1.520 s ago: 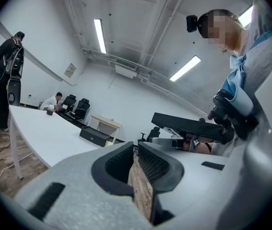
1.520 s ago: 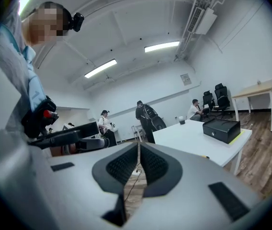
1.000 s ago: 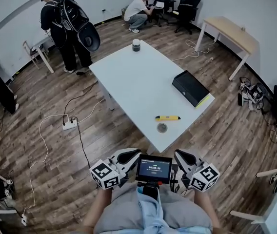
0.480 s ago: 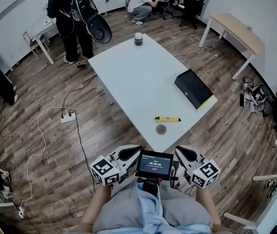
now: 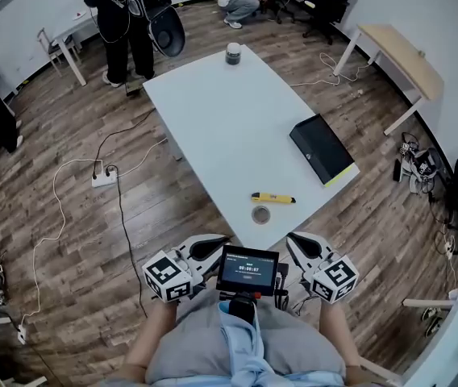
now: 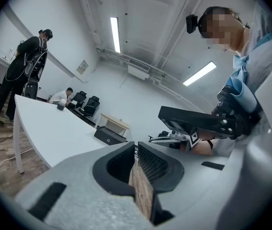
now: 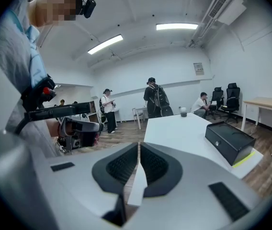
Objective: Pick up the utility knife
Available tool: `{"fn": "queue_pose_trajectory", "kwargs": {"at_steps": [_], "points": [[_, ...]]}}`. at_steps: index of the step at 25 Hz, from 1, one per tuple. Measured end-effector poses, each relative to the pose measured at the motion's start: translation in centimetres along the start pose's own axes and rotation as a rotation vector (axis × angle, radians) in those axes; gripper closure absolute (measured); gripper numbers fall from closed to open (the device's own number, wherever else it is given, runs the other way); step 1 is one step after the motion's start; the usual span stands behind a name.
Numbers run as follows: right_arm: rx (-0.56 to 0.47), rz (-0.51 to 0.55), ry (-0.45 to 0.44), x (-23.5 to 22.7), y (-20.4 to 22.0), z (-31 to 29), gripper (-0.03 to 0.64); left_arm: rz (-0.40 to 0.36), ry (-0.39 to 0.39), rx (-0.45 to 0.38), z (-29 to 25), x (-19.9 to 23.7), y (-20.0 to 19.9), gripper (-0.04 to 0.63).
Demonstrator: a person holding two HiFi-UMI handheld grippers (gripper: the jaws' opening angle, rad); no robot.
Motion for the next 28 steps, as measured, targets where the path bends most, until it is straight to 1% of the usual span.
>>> {"fn": "queue_pose_trajectory", "kwargs": {"at_steps": [3, 8, 12, 16, 19, 23, 25, 28], "points": [[0.01, -0.014, 0.015, -0.3, 0.3, -0.1, 0.584, 0.003, 0.016, 0.021, -0.7, 0.7, 0.2, 0.572], [0.014, -0.036, 0.037, -0.8, 0.9, 0.0, 0.584, -0.009, 0.059, 0.06, -3.3, 2.1, 0.3, 0.572], [-0.004, -0.057, 0.075, -0.8, 1.2, 1.0, 0.584, -0.024, 0.116, 0.123, -5.4, 2.2, 1.0, 0.572], [-0.028, -0.077, 0.128, -1.4, 1.6, 2.5, 0.584, -0.032, 0.173, 0.18, -7.4, 2.0, 2.2, 0.572], [-0.057, -0.102, 0.186, -2.1, 1.7, 3.5, 0.584, -0.035, 0.216, 0.221, -8.9, 2.1, 2.6, 0.572], [-0.091, -0.127, 0.249, -2.9, 1.5, 4.6, 0.584, -0.039, 0.251, 0.258, -10.7, 2.7, 2.6, 0.572], [-0.1, -0.133, 0.274, -3.2, 1.7, 5.3, 0.583, -0.055, 0.267, 0.281, -11.6, 3.0, 2.8, 0.572], [-0.115, -0.152, 0.315, -3.6, 2.1, 6.2, 0.584, -0.107, 0.294, 0.336, -12.9, 3.6, 3.2, 0.572]]}}
Point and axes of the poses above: the fingertips, and each gripper's own axes: z backward along the fingers, x to its left, y out of its underside, the point moved 3 cm from there along z, backward along the fingers, and after that the axes turned 12 degrees about -x, right-handed, at the moved point
